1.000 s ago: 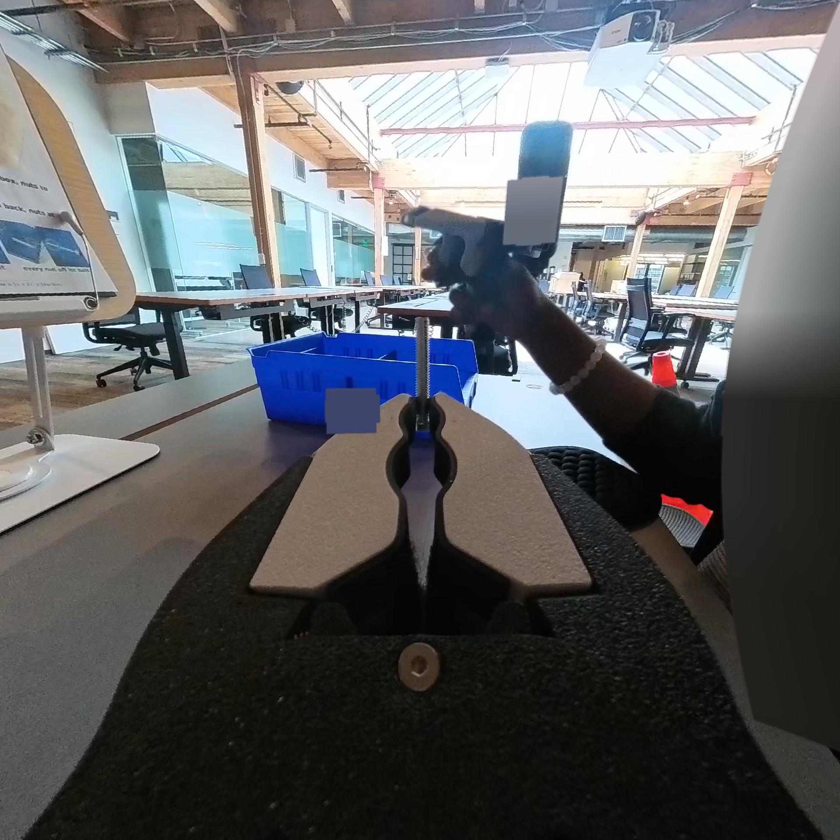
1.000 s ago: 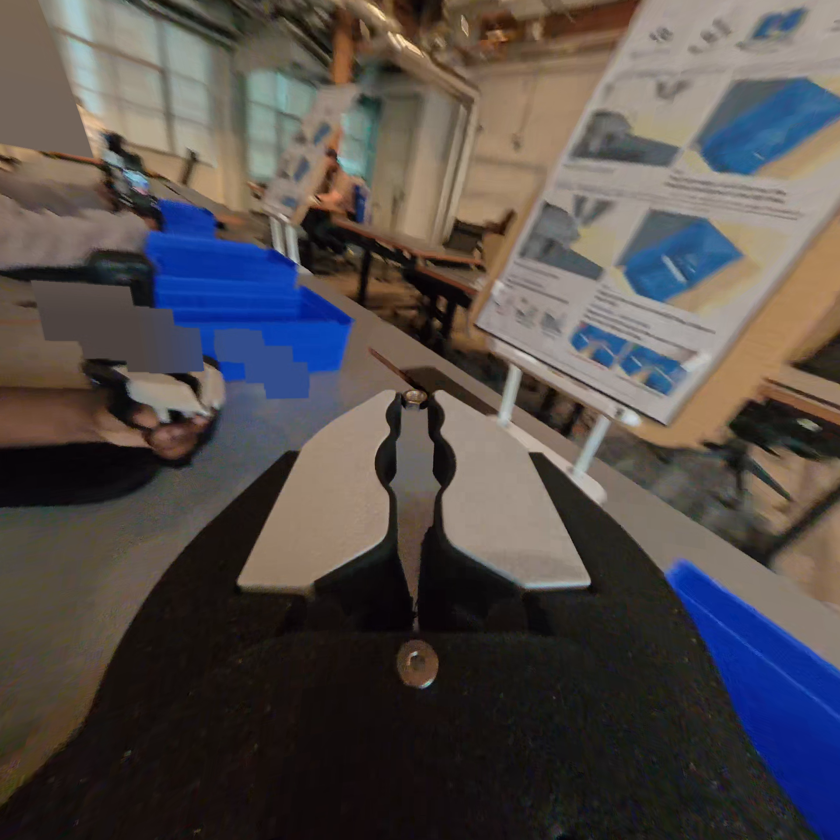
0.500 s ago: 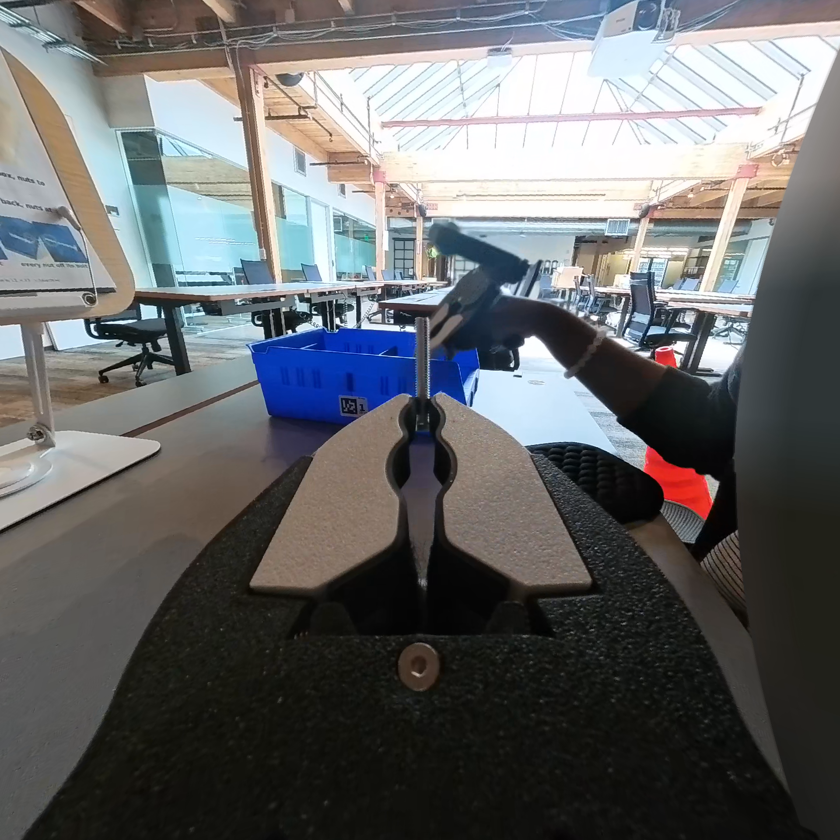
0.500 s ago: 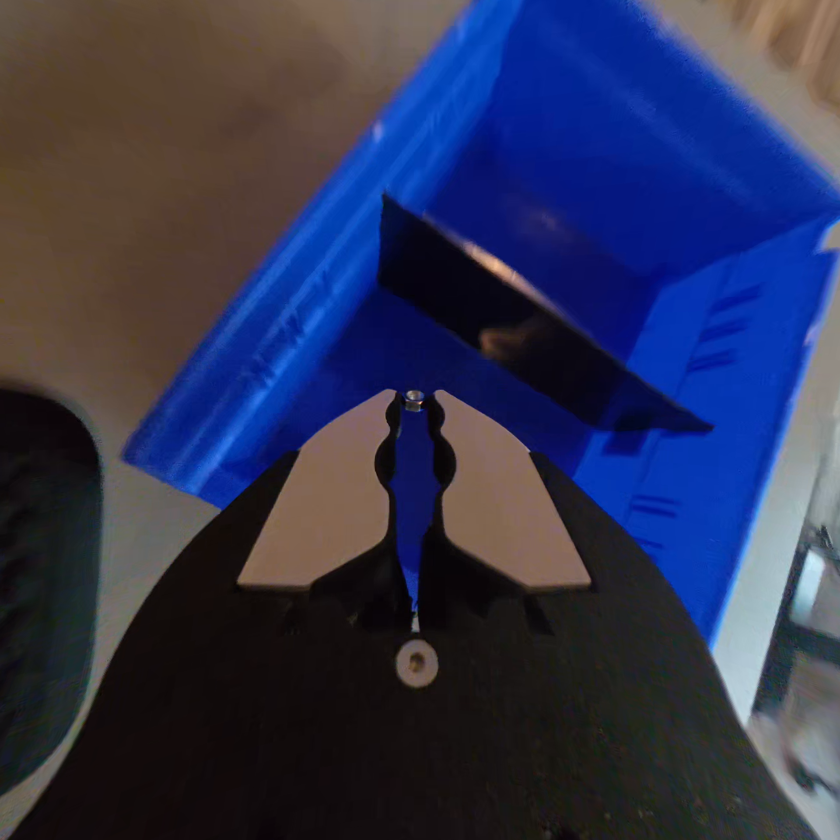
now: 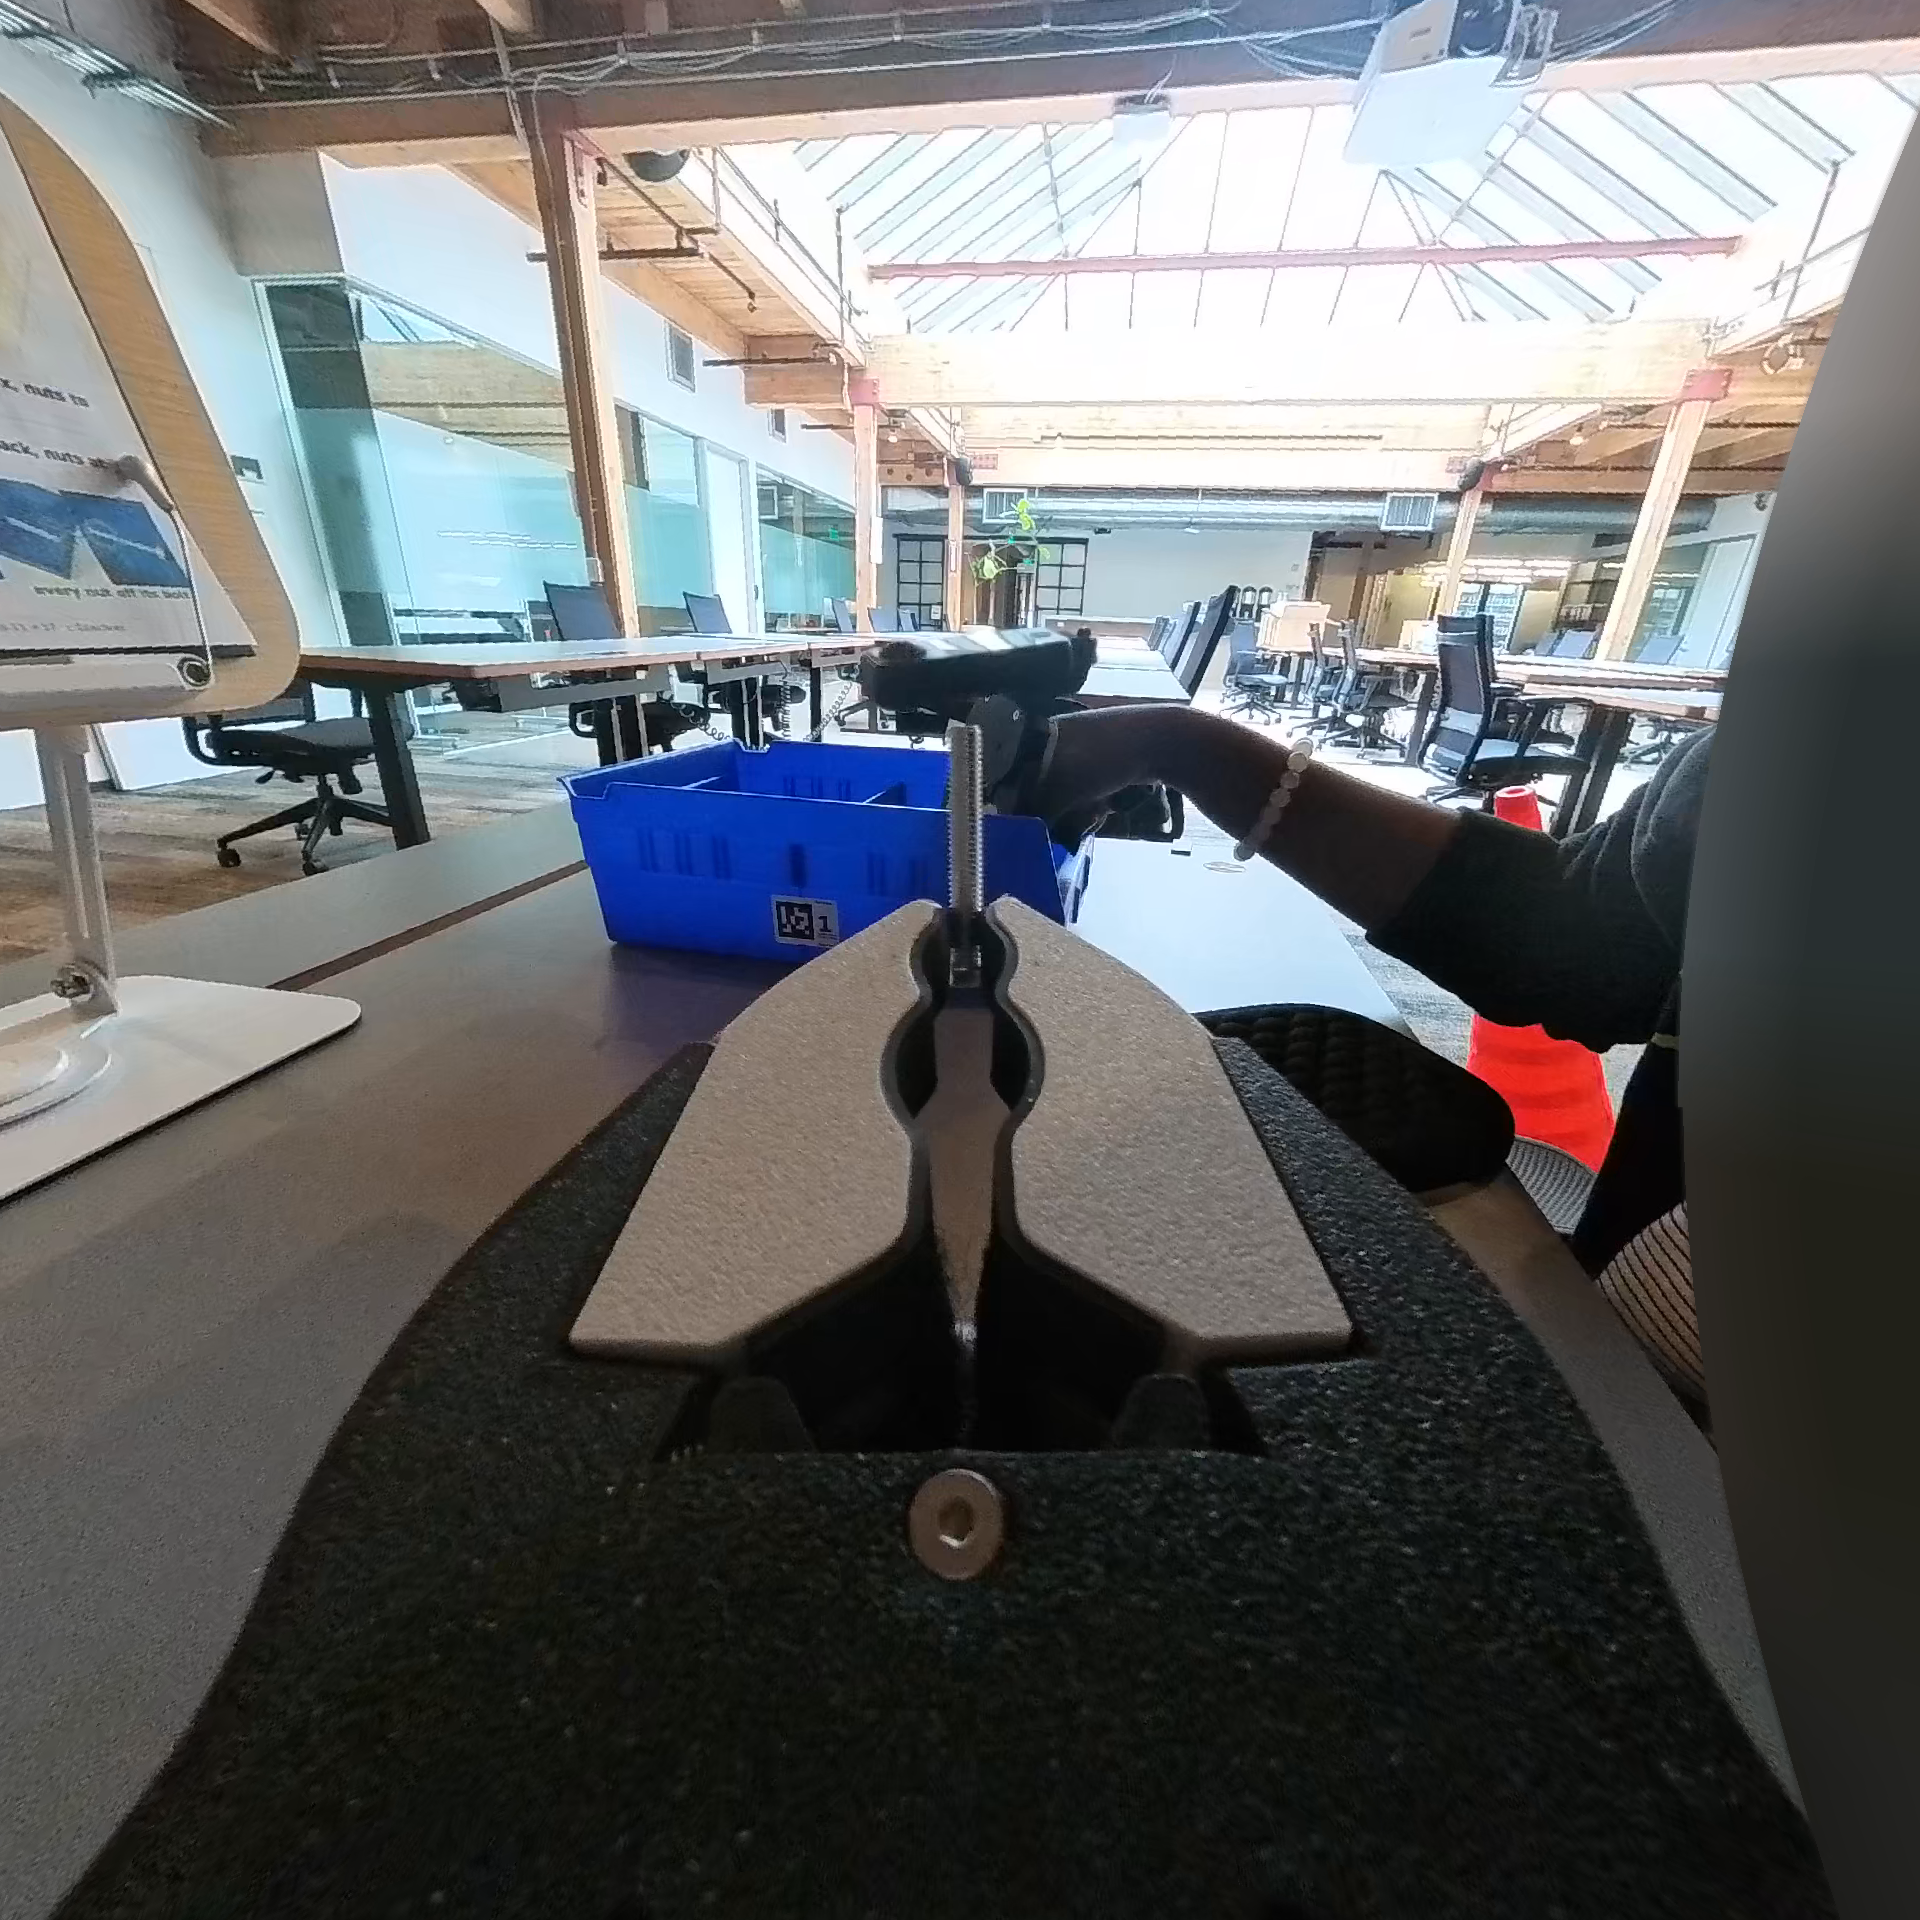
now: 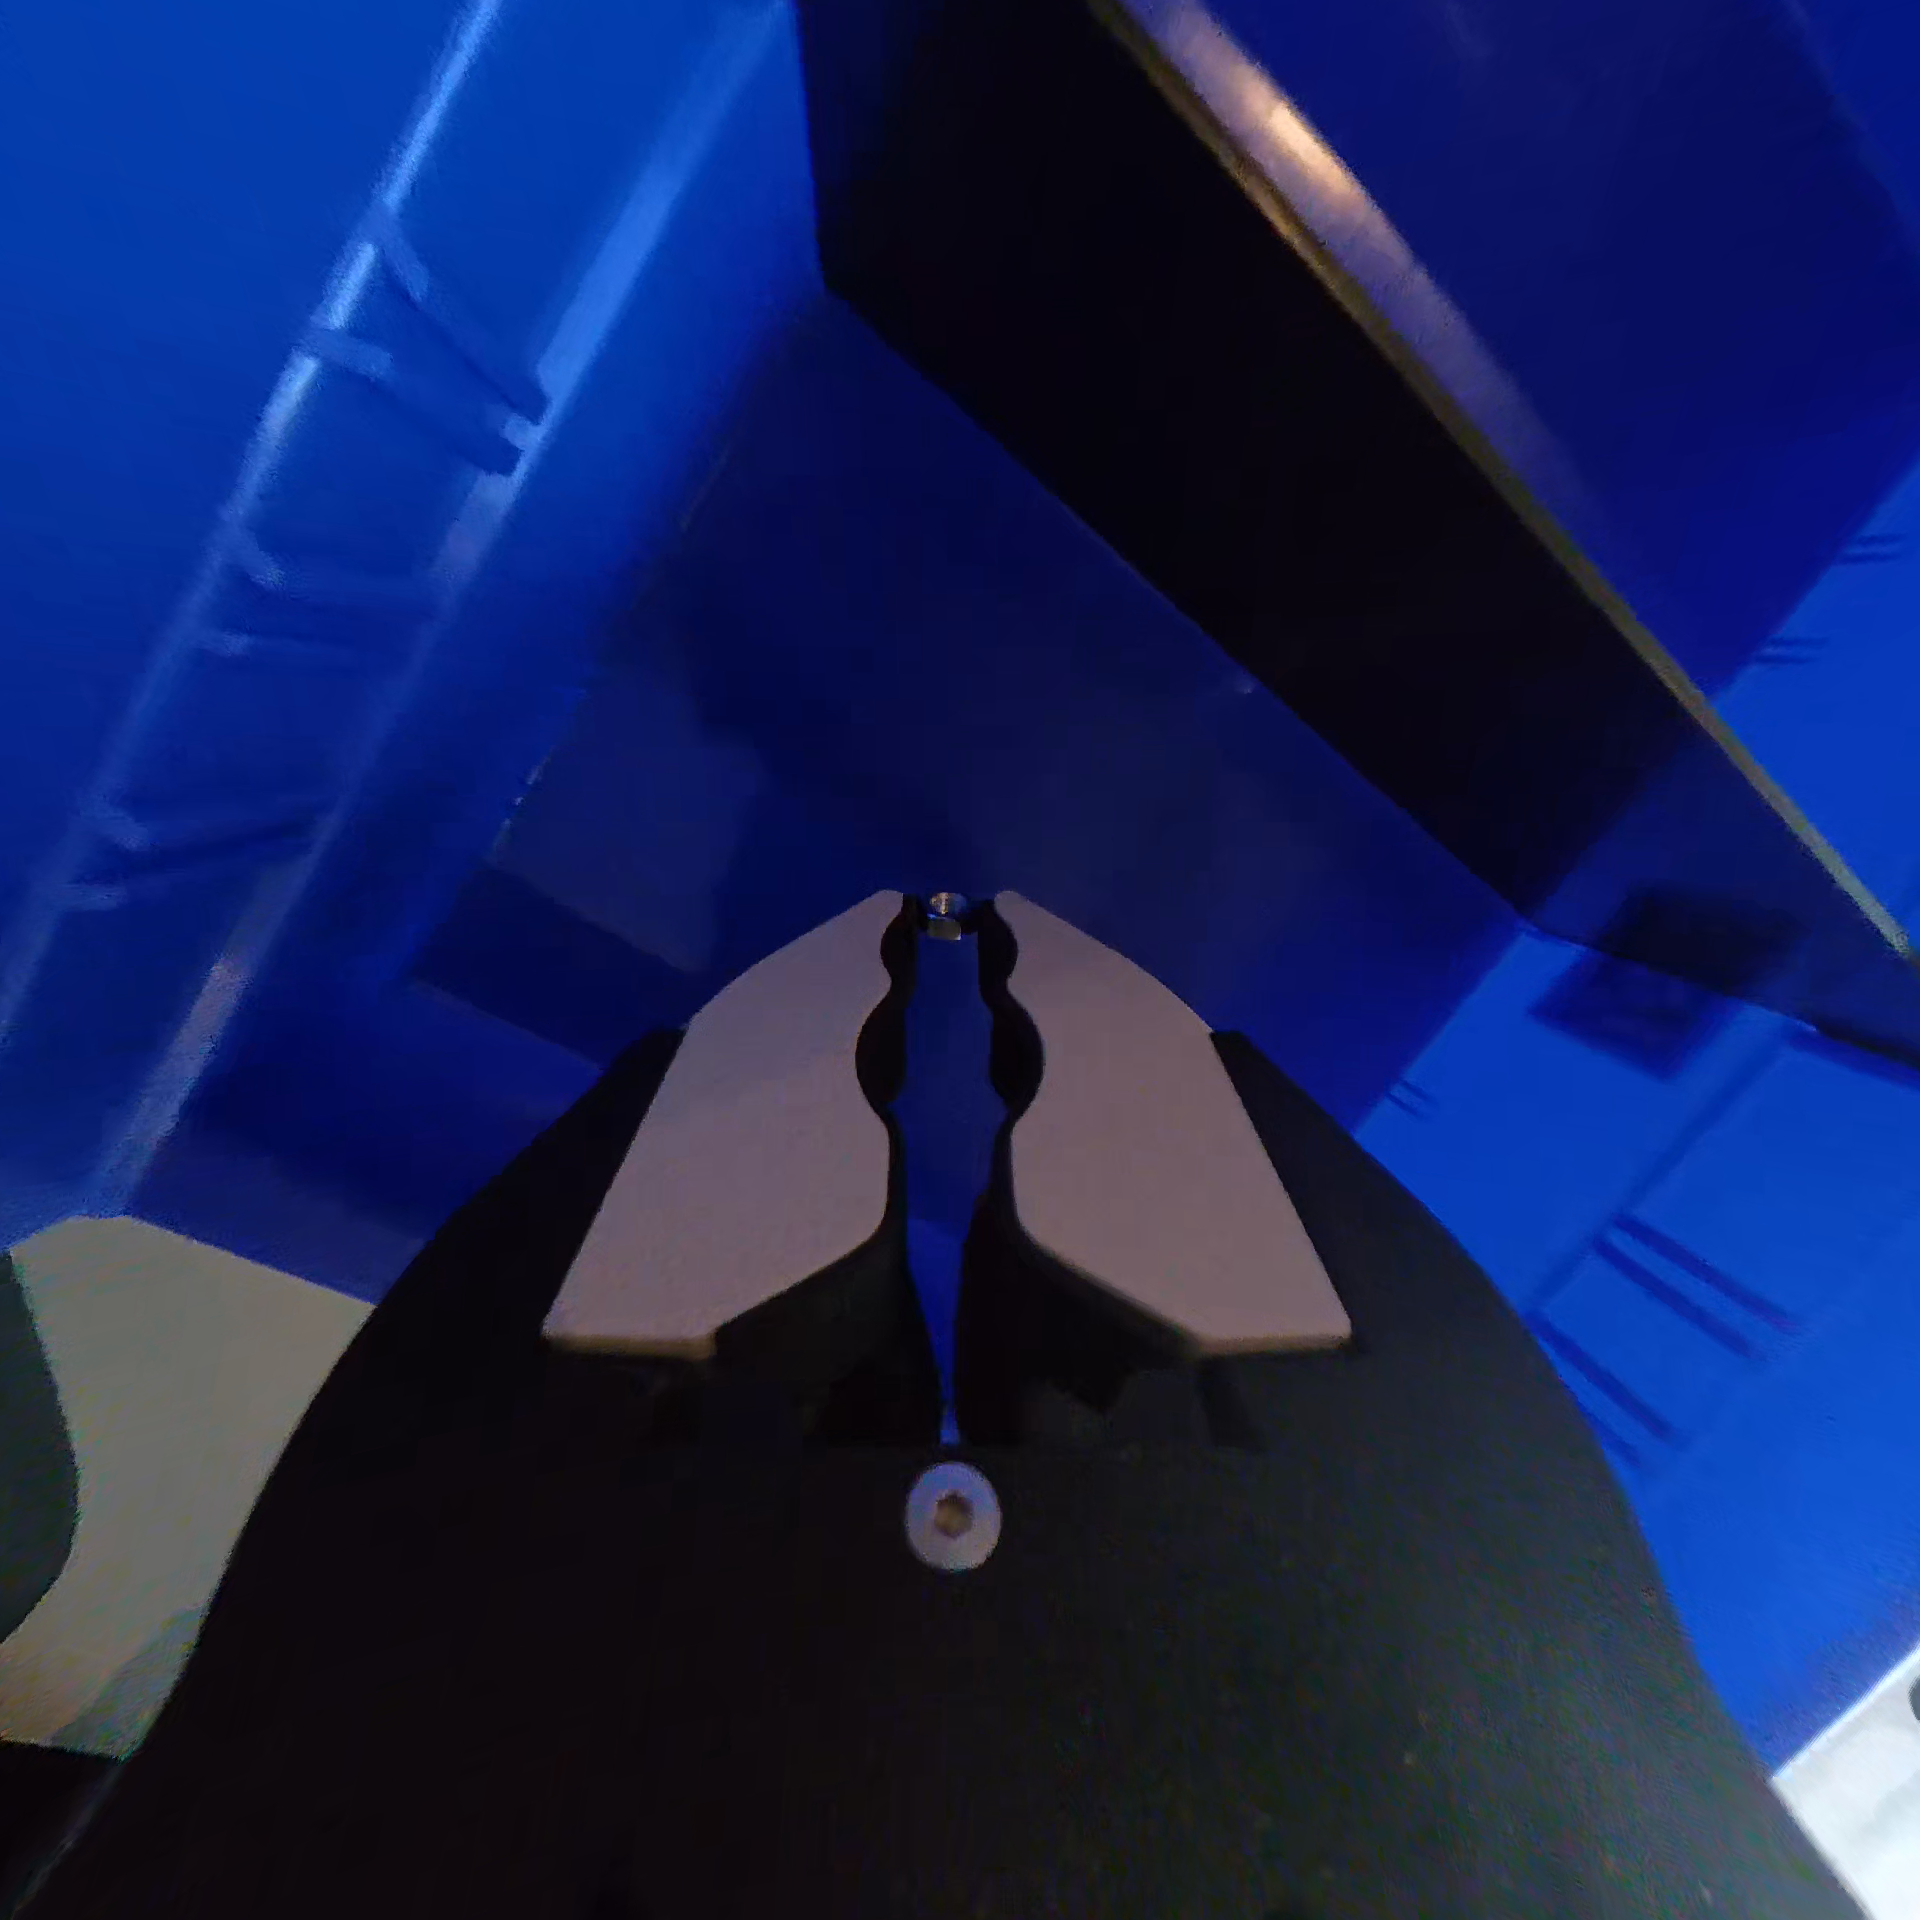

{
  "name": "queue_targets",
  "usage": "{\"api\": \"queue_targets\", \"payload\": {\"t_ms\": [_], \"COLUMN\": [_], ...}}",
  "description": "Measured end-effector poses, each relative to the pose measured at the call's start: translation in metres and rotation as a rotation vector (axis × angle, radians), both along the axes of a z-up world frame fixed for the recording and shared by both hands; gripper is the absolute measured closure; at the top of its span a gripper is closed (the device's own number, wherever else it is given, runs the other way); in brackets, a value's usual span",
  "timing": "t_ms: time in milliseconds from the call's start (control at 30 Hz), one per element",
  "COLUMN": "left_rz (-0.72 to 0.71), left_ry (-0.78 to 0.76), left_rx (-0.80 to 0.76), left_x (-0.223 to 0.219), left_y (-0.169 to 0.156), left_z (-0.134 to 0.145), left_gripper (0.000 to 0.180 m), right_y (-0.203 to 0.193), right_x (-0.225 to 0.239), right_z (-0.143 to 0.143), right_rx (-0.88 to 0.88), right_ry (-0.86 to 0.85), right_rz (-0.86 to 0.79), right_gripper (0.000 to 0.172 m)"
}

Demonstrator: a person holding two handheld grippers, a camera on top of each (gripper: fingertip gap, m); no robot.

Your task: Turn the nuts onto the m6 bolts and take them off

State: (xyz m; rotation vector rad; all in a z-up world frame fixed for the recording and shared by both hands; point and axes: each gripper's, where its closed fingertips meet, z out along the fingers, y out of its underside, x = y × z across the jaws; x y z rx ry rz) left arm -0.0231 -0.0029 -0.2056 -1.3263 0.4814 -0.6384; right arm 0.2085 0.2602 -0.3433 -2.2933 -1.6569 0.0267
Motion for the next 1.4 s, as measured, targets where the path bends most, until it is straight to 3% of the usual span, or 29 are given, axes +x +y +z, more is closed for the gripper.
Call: {"api": "queue_targets", "payload": {"t_ms": [233,333,467,567,700,967,1400], "left_rz": [-0.004,-0.006,-0.009,-0.01,-0.014,-0.023,-0.024], "left_ry": [0.004,0.007,0.009,0.012,0.013,0.018,0.02], "left_rx": [-0.006,-0.007,-0.008,-0.006,-0.003,0.005,-0.001], "left_x": [0.001,0.002,0.003,0.004,0.005,0.007,0.007], "left_y": [0.0,0.001,0.0,0.0,0.0,-0.002,-0.002], "left_z": [-0.001,-0.002,-0.002,-0.003,-0.002,0.0,-0.001], "left_gripper": [0.176,0.176,0.176,0.176,0.176,0.176,0.176], "right_y": [0.007,0.01,-0.005,-0.048,-0.147,-0.254,-0.269], "right_x": [0.006,0.004,-0.023,-0.064,-0.128,-0.206,-0.232], "right_z": [0.015,0.044,0.105,0.156,0.195,0.166,0.154], "right_rx": [0.062,0.147,0.282,0.31,0.117,-0.193,-0.224], "right_ry": [0.028,0.106,0.347,0.62,0.915,0.861,0.837], "right_rz": [-0.034,-0.073,-0.064,0.049,0.373,0.715,0.805], "right_gripper": [0.145,0.139,0.13,0.13,0.13,0.133,0.166]}}
